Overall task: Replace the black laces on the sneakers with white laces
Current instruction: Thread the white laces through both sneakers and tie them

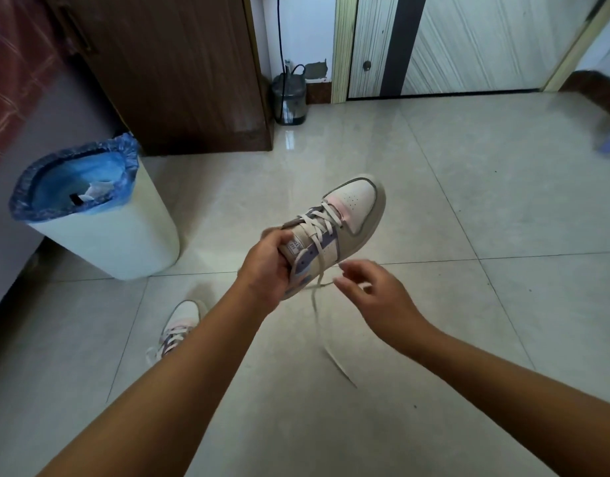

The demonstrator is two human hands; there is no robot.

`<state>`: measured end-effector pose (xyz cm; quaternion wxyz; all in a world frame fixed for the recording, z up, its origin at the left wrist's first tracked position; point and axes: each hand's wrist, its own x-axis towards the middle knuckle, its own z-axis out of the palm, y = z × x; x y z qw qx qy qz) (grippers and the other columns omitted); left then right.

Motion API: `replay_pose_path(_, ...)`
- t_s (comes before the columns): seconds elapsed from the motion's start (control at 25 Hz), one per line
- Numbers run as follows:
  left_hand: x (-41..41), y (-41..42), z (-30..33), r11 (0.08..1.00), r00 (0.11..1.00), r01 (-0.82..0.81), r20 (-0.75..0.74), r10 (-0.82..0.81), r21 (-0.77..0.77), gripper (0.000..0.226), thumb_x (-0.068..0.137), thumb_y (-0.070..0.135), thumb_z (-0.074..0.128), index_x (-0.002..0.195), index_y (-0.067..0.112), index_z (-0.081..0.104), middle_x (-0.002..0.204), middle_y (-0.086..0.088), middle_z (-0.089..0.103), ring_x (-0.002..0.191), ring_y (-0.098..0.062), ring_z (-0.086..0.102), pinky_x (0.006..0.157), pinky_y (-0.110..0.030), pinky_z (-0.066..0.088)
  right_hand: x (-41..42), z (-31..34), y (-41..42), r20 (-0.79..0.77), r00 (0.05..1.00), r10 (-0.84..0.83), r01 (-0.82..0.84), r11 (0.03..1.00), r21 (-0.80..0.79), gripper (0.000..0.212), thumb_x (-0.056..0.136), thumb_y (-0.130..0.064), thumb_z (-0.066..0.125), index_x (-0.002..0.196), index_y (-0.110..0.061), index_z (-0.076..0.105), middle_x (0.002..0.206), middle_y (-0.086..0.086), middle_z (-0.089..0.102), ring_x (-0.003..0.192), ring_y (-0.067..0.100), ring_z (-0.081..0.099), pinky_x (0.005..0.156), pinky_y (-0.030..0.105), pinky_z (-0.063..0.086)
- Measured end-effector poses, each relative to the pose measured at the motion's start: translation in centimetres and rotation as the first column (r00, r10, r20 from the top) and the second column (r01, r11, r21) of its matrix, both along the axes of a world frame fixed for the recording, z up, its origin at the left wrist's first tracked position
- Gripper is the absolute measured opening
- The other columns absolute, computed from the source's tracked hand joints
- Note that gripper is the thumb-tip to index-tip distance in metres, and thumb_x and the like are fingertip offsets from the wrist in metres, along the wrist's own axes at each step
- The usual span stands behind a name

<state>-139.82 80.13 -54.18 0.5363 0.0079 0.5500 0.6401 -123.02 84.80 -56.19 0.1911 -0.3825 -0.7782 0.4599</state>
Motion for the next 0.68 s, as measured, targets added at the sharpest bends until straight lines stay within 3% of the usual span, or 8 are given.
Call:
replay_pose_path(0.12,1.4,0.7,-1.2,0.993,0.999,-0.036,0.045,0.031,0.114,0.037,0.090,0.013,0.042,0.126,0.009,0.051,0.116,-0.017,0.065,0.096,-0.031,0.066,0.062,-0.034,0.057,-3.3,0.5,1.0,-0.100,0.987,-0.127,0.107,0.976,-0.190,0.015,0.088,-0.032,0.064,0.090,-0.017,0.061,0.093,0.001,0.063,0.086,0.011,0.058,0.075,0.022,0.048)
replay_pose_path(0.2,1.6,1.1,-2.3,0.981,0.990,-0.090,0.124,0.069,0.173,0.047,0.089,0.014,0.042,0.135,0.006,0.043,0.124,-0.022,0.060,0.108,-0.036,0.061,0.068,-0.036,0.057,-3.7,0.2,1.2,-0.098,0.988,-0.118,0.103,0.985,-0.139,0.013,0.087,-0.027,0.065,0.078,-0.019,0.059,0.086,0.001,0.059,0.078,0.009,0.054,0.070,0.017,0.043)
replay_pose_path(0.28,1.6,1.0,-2.8,0.974,0.970,-0.148,0.214,0.110,0.170,0.048,0.089,0.015,0.041,0.137,0.005,0.041,0.124,-0.022,0.059,0.103,-0.035,0.062,0.069,-0.036,0.057,-3.2,0.3,1.6,-0.125,0.990,-0.071,0.049,0.984,-0.169,0.014,0.089,-0.020,0.062,0.078,-0.015,0.057,0.076,-0.001,0.056,0.068,0.006,0.051,0.064,0.013,0.041)
replay_pose_path(0.4,2.3,-0.1,-2.8,0.979,0.951,-0.172,0.279,0.137,0.106,0.035,0.094,0.016,0.033,0.116,0.005,0.058,0.093,-0.014,0.070,0.078,-0.024,0.065,0.068,-0.031,0.053,-2.1,0.9,2.5,-0.230,0.973,-0.023,-0.090,0.879,-0.468,0.013,0.093,-0.015,0.056,0.082,-0.009,0.055,0.066,0.003,0.059,0.056,0.009,0.054,0.064,0.020,0.051)
replay_pose_path(0.48,2.7,-0.7,-2.6,0.976,0.944,-0.211,0.269,0.191,0.048,0.033,0.097,0.016,0.030,0.092,0.011,0.061,0.070,-0.007,0.071,0.068,-0.021,0.065,0.069,-0.030,0.048,-1.3,0.7,3.3,-0.129,0.991,0.045,-0.109,0.830,-0.547,0.013,0.094,-0.017,0.056,0.084,-0.009,0.056,0.057,0.002,0.054,0.050,0.011,0.050,0.064,0.029,0.053)
replay_pose_path(0.6,2.7,-1.0,-3.9,0.953,0.891,-0.303,0.348,0.291,-0.019,0.033,0.097,0.015,0.029,0.089,0.010,0.061,0.067,-0.008,0.070,0.072,-0.022,0.062,0.080,-0.034,0.047,0.3,-0.6,4.6,0.138,0.974,0.178,-0.122,0.932,-0.342,0.014,0.094,-0.023,0.056,0.088,-0.013,0.064,0.057,-0.002,0.049,0.049,0.008,0.044,0.055,0.023,0.046)
replay_pose_path(0.68,2.8,-0.8,-6.3,0.917,0.832,-0.391,0.395,0.389,-0.079,0.027,0.097,0.013,0.033,0.094,0.007,0.059,0.071,-0.010,0.066,0.059,-0.017,0.064,0.073,-0.025,0.051,1.9,-1.8,5.6,0.346,0.910,0.229,-0.211,0.973,-0.090,0.018,0.093,-0.029,0.056,0.086,-0.016,0.065,0.063,-0.006,0.052,0.055,0.006,0.046,0.055,0.019,0.038)
